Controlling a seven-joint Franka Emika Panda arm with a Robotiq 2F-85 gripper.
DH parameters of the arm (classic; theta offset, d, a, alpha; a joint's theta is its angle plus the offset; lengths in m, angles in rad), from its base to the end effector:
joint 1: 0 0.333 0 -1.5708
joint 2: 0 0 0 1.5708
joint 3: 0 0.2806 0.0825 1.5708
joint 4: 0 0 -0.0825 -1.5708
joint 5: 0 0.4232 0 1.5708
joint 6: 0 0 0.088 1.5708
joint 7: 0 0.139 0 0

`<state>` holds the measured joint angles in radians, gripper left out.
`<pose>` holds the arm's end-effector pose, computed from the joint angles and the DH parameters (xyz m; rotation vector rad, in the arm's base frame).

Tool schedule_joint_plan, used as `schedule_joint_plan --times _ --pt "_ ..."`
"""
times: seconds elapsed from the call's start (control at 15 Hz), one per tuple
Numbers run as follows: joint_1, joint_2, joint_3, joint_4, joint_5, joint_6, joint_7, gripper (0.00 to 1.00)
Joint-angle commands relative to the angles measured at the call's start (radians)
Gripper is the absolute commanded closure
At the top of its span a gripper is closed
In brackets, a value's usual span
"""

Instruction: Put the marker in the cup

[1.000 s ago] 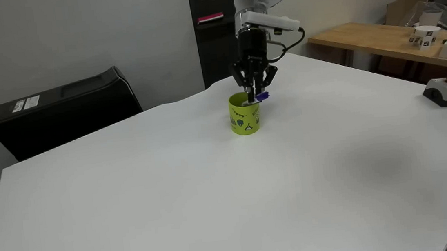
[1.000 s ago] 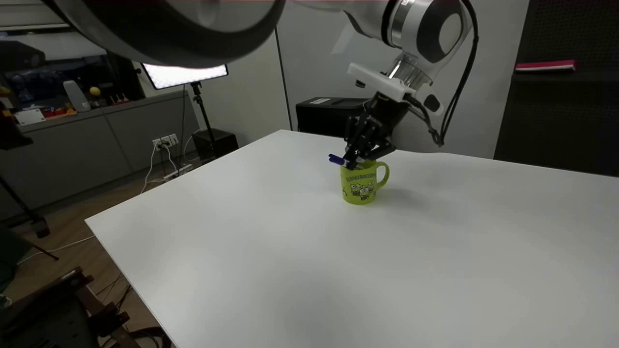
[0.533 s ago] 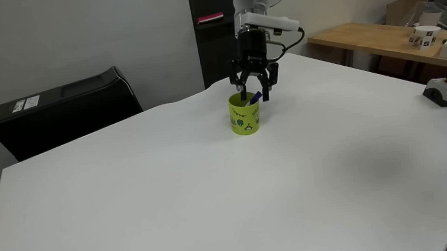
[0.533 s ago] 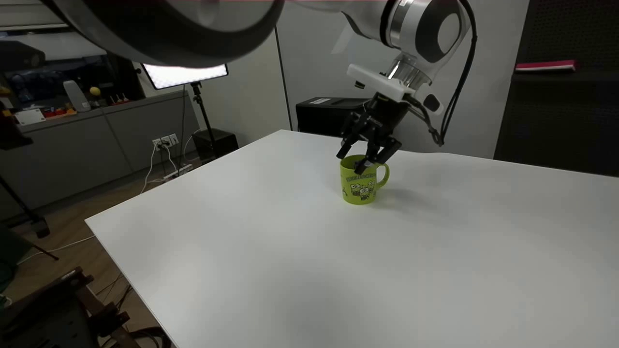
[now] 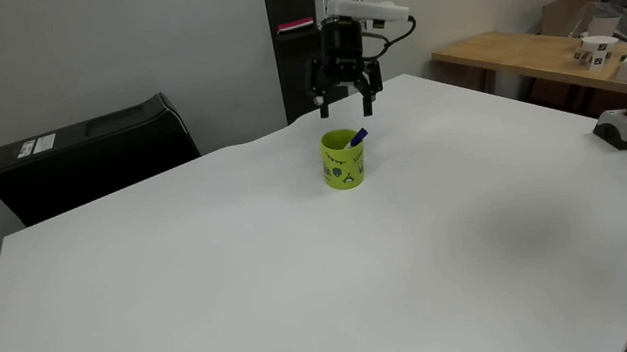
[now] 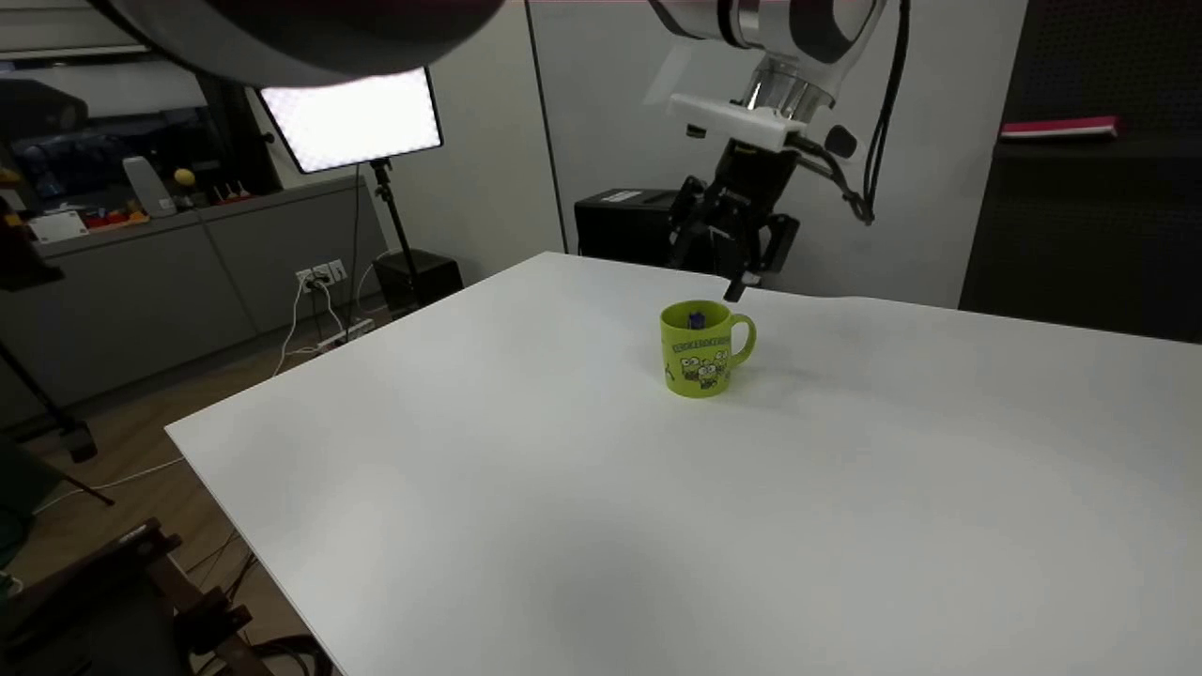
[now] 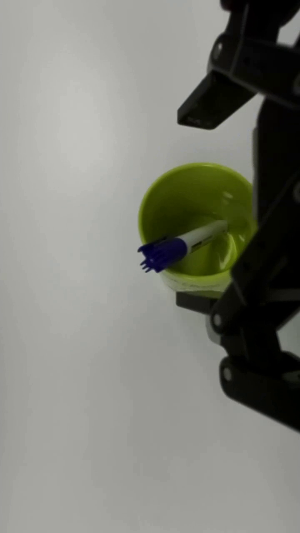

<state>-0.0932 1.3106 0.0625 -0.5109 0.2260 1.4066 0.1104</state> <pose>0.7496 -0.0124 0.1442 -2.7885 0.2584 0.5980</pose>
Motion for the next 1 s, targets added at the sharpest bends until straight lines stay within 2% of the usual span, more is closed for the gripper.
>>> schedule_joint_plan --times 0.0,0.27,0.53,0.93 --pt "0.028 -0.044 -0.035 0.007 -0.042 0.068 0.014 0.0" --pt "0.061 -0.051 -0.043 -0.026 -0.05 0.16 0.036 0.0" --pt "0.094 -0.07 -0.081 -0.079 -0.098 0.21 0.022 0.0" --pt "0.102 -0.106 -0.079 -0.193 -0.095 0.359 -0.018 0.0"
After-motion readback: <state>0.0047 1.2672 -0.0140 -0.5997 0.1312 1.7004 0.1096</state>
